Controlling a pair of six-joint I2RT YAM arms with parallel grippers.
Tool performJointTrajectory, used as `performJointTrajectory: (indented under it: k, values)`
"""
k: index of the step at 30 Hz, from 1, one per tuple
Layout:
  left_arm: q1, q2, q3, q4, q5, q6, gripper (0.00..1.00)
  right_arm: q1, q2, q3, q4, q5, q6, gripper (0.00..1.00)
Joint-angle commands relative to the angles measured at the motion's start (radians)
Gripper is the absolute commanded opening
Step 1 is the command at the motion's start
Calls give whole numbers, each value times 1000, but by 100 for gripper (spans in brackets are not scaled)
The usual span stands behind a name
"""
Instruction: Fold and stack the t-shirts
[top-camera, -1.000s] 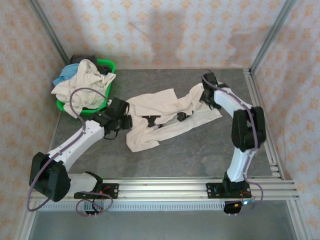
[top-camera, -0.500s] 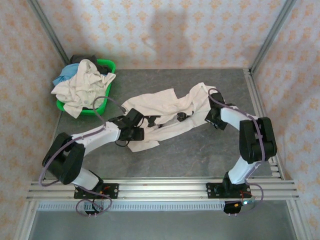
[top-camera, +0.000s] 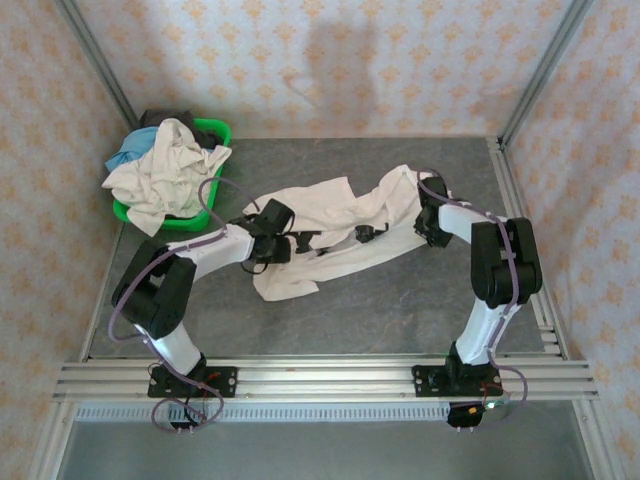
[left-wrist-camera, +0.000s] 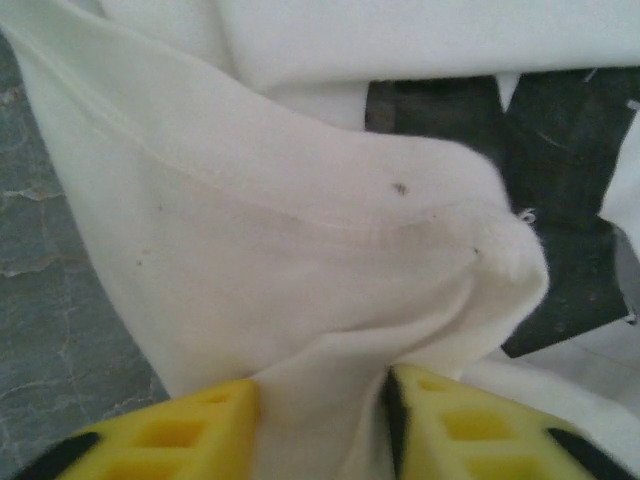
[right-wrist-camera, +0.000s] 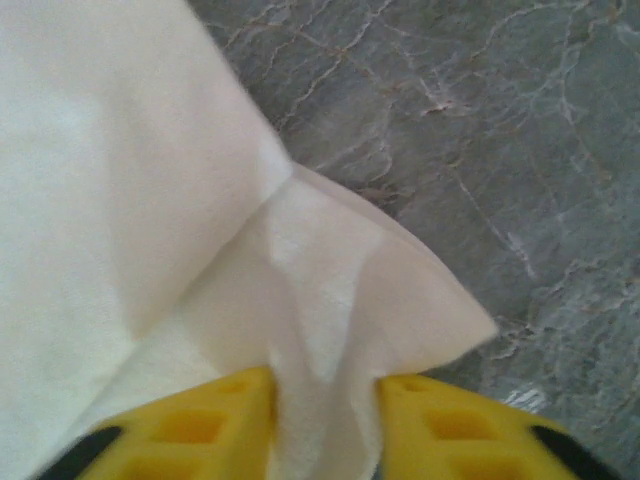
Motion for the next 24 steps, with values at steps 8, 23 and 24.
performJointTrajectory:
  k: [8,23,24]
  values:
    - [73,-198,-16,-54,72,36,0,-8,-359,-163,-29,10,-8,0]
    - [98,-573,-28,-277,-130,-68,0,-8,-896,-192,-264,130,-50,0]
    - [98,-565,-39,-287,-137,-88,0,-7,-889,-205,-264,147,-46,0]
